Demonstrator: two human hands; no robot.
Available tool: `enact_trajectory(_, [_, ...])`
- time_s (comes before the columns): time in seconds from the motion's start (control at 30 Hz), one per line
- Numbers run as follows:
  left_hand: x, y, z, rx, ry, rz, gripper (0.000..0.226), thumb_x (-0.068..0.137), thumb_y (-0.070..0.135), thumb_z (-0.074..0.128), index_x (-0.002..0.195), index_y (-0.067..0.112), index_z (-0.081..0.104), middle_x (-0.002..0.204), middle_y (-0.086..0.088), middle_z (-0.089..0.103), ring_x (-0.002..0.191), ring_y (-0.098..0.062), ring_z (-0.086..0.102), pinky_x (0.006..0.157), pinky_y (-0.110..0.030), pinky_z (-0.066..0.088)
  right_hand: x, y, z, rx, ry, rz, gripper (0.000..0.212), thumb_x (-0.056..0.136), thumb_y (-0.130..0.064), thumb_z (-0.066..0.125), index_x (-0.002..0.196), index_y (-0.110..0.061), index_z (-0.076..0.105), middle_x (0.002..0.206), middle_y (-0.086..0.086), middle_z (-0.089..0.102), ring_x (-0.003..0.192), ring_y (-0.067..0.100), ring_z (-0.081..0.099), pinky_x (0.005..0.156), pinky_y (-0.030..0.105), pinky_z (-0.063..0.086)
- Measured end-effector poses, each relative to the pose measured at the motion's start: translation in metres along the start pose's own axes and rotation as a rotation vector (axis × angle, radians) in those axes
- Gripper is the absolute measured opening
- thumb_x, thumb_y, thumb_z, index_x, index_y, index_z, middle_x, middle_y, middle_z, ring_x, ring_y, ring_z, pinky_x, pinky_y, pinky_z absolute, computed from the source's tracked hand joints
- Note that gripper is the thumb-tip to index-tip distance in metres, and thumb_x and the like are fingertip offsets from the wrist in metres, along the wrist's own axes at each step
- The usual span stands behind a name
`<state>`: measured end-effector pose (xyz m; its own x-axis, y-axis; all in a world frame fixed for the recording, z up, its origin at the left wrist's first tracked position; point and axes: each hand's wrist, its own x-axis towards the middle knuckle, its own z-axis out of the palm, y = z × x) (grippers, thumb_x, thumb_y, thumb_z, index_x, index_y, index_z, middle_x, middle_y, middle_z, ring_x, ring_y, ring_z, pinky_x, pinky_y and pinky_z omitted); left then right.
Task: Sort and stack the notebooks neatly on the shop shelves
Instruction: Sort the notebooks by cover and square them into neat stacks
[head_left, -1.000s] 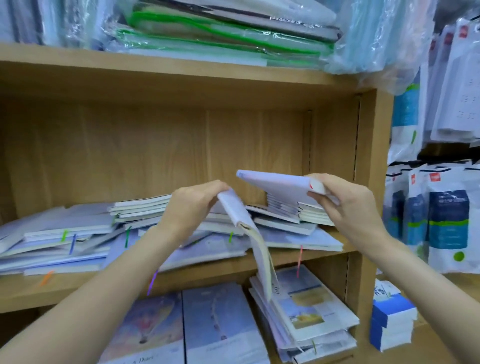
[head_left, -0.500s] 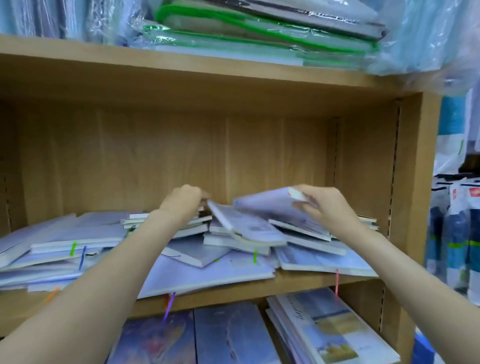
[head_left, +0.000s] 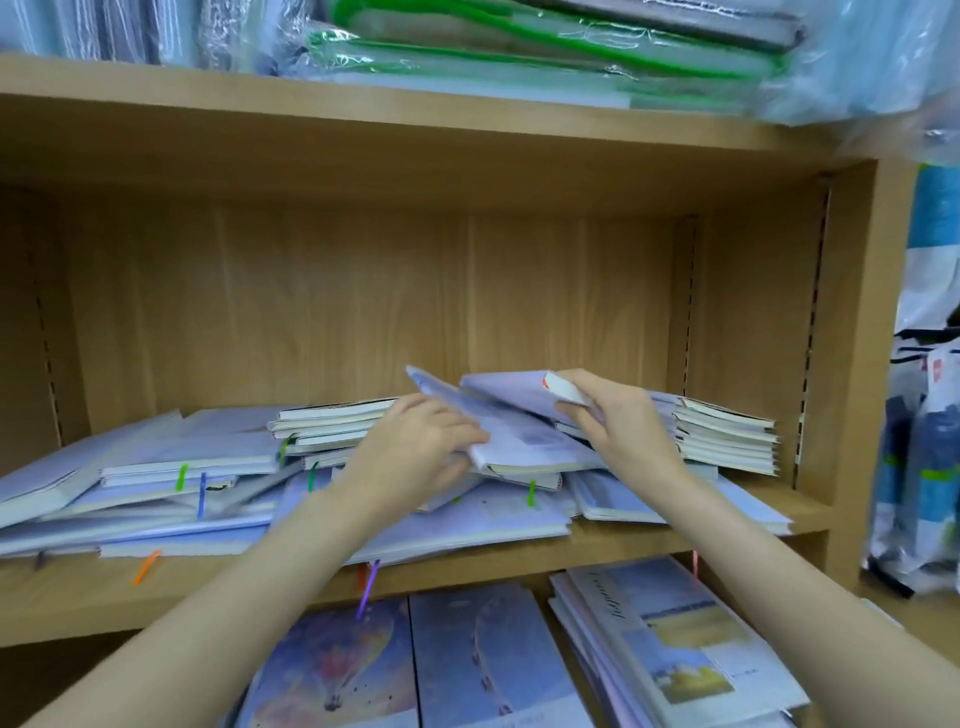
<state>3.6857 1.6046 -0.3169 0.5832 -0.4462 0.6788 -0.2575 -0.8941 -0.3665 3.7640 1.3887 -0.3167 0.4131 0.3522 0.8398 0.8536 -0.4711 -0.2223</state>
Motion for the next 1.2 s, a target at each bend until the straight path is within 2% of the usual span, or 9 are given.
enact_trajectory(0.13, [0.014,-0.027,-0.031,0.007,0.276,-0.274,0.033,0.078,0.033,0.045,0.077,0.016,0.074,0.056,-0.009,0.065,0.047,-0.028,0.061,0.049,-0.027,0.041,0.010,0.001,0.013,0.006,0.011,0.035,0.016,0.092,-0.007,0.052,0.105,-0.013,0.060,0.077,-0.002,0.057,0.073,0.020,0.050,0.067,0.031,0.035])
enact_trajectory(0.37, [0.006,-0.080,-0.090,-0.024,0.552,-0.569,0.022,0.093,0.022,0.054,0.090,0.006,0.069,0.073,-0.019,0.067,0.067,-0.040,0.059,0.059,-0.034,0.033,0.011,-0.010,0.030,-0.025,-0.520,0.150,0.050,0.092,-0.031,0.056,0.135,-0.009,0.043,0.137,0.006,0.048,0.128,0.020,0.044,0.105,0.028,0.032])
enact_trajectory(0.47, [0.012,-0.068,-0.095,0.048,0.569,-0.504,0.020,0.092,0.018,0.054,0.094,0.007,0.070,0.073,-0.018,0.067,0.065,-0.037,0.060,0.059,-0.029,0.030,0.019,-0.019,0.003,0.305,-0.185,0.280,0.074,0.083,-0.034,0.067,0.144,-0.018,0.029,0.148,0.000,0.033,0.133,0.014,0.035,0.108,0.029,0.032])
enact_trajectory(0.57, [0.033,-0.035,-0.093,0.009,0.551,-0.381,0.027,0.090,0.023,0.047,0.093,0.007,0.069,0.072,-0.013,0.067,0.066,-0.032,0.062,0.059,-0.031,0.035,0.035,-0.042,-0.022,0.306,-0.072,0.062,0.084,0.080,-0.028,0.072,0.143,-0.041,0.018,0.150,-0.010,0.024,0.118,0.006,0.045,0.092,0.017,0.040])
enact_trajectory(0.7, [0.068,0.015,-0.072,-0.112,0.550,-0.089,0.027,0.085,0.013,0.048,0.091,-0.003,0.069,0.093,-0.016,0.071,0.089,-0.032,0.069,0.086,-0.025,0.040,0.044,-0.042,-0.034,0.139,0.112,0.081,0.013,0.088,-0.025,0.062,0.098,-0.018,0.066,0.082,-0.005,0.059,0.058,0.007,0.045,0.064,0.027,0.033])
enact_trajectory(0.83, [0.107,0.045,-0.049,-0.244,0.600,-0.012,0.025,0.088,0.011,0.049,0.096,-0.003,0.068,0.107,-0.014,0.069,0.107,-0.030,0.062,0.089,-0.024,0.042,0.042,-0.001,-0.061,-0.047,0.444,0.058,0.017,0.090,-0.020,0.058,0.099,-0.012,0.071,0.087,0.007,0.071,0.079,0.026,0.063,0.071,0.036,0.048])
enact_trajectory(1.0, [0.127,0.068,-0.008,-0.407,0.270,-0.240,0.026,0.092,0.008,0.046,0.109,0.009,0.065,0.114,-0.013,0.065,0.117,-0.029,0.056,0.091,-0.038,0.046,0.031,0.070,-0.087,-0.574,0.485,-0.001,0.012,0.085,-0.013,0.060,0.090,-0.007,0.070,0.085,0.011,0.070,0.075,0.033,0.065,0.056,0.033,0.049])
enact_trajectory(1.1, [0.109,0.074,0.021,-0.232,-0.319,-0.278,0.029,0.095,0.016,0.043,0.119,0.015,0.059,0.109,-0.013,0.064,0.100,-0.030,0.057,0.080,-0.032,0.042,-0.004,0.118,-0.077,-0.806,-0.001,0.316,0.013,0.088,-0.007,0.055,0.094,-0.006,0.067,0.087,0.011,0.065,0.081,0.032,0.061,0.059,0.033,0.046])
enact_trajectory(1.2, [0.089,0.075,0.036,-0.194,-0.436,-0.233,0.035,0.098,0.031,0.041,0.129,0.018,0.050,0.120,-0.010,0.062,0.108,-0.029,0.055,0.082,-0.032,0.040,-0.035,0.140,-0.068,-0.799,-0.191,0.542,0.022,0.098,-0.017,0.039,0.112,-0.010,0.055,0.107,0.010,0.060,0.101,0.034,0.054,0.083,0.040,0.045])
